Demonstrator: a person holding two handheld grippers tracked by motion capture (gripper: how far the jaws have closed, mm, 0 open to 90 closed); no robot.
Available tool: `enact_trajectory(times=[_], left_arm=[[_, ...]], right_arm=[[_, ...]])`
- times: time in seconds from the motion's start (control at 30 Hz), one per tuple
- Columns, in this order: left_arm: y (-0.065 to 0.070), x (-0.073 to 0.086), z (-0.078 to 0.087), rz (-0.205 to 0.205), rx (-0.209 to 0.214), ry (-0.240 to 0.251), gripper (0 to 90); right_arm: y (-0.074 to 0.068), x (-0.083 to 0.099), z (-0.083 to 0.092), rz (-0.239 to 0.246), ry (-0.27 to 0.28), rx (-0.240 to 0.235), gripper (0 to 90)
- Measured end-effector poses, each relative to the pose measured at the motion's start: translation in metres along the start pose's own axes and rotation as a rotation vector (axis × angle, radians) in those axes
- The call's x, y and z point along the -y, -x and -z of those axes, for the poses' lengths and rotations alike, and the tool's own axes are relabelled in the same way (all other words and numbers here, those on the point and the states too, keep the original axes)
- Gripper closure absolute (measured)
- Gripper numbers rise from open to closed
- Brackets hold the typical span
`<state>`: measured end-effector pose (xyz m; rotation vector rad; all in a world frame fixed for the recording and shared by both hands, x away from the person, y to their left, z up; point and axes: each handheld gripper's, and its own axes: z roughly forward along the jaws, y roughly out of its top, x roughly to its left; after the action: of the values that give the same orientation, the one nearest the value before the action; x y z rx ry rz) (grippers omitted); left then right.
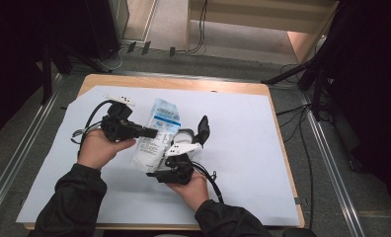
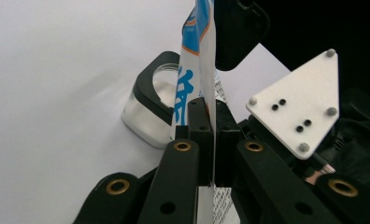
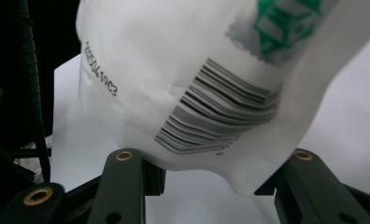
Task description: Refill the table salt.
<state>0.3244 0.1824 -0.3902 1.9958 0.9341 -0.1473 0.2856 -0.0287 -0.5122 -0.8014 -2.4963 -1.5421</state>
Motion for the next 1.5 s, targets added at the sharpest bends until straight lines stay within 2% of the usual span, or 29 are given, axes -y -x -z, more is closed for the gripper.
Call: enact_trajectory(times=[0.07,0.2,0.3,0.43,0.57,0.67,0.7,1.0,1.17,1.23,1.37,1.5], left_arm=[[0.002,0.0,0.003,-0.006,0.021,0.002,90.0],[0.009,-0.001,0.007,-0.04,0.013,-0.009,90.0],[0.01,-0.001,0.011,-0.056,0.013,-0.019,90.0],[0.008,0.002,0.015,-0.054,0.016,-0.016,90.0],[0.008,0.002,0.015,-0.058,0.038,-0.006,90.0],[0.009,0.001,0.015,-0.065,0.037,0.0,90.0],[0.009,0.001,0.016,-0.068,0.049,0.007,90.0],[0.013,-0.001,0.027,-0.089,0.023,0.048,90.0],[0.012,-0.002,0.033,-0.092,-0.002,0.069,90.0],[0.011,-0.002,0.035,-0.097,-0.009,0.075,90.0],[0.007,-0.001,0.035,-0.093,-0.053,0.073,90.0],[0.001,0.001,0.035,-0.08,-0.067,0.077,90.0]], right_arm=[[0.001,0.0,0.0,-0.003,0.001,0.001,59.3],[0.002,-0.001,0.002,0.002,0.007,0.003,59.3],[0.002,-0.001,0.003,0.002,0.009,0.007,59.3],[0.003,-0.001,0.005,0.002,0.012,0.013,59.3],[0.003,-0.002,0.005,0.001,0.011,0.013,59.8],[0.0,-0.002,0.005,0.021,0.004,0.014,59.8],[0.0,-0.003,0.005,0.024,0.001,0.014,59.9],[-0.004,-0.008,0.014,0.05,-0.002,0.015,57.8],[-0.003,-0.011,0.02,0.041,0.002,0.012,57.3],[-0.003,-0.012,0.023,0.045,-0.001,0.013,57.3],[-0.003,-0.014,0.032,0.061,0.004,0.019,56.5],[-0.002,-0.015,0.041,0.061,0.005,0.014,54.8]])
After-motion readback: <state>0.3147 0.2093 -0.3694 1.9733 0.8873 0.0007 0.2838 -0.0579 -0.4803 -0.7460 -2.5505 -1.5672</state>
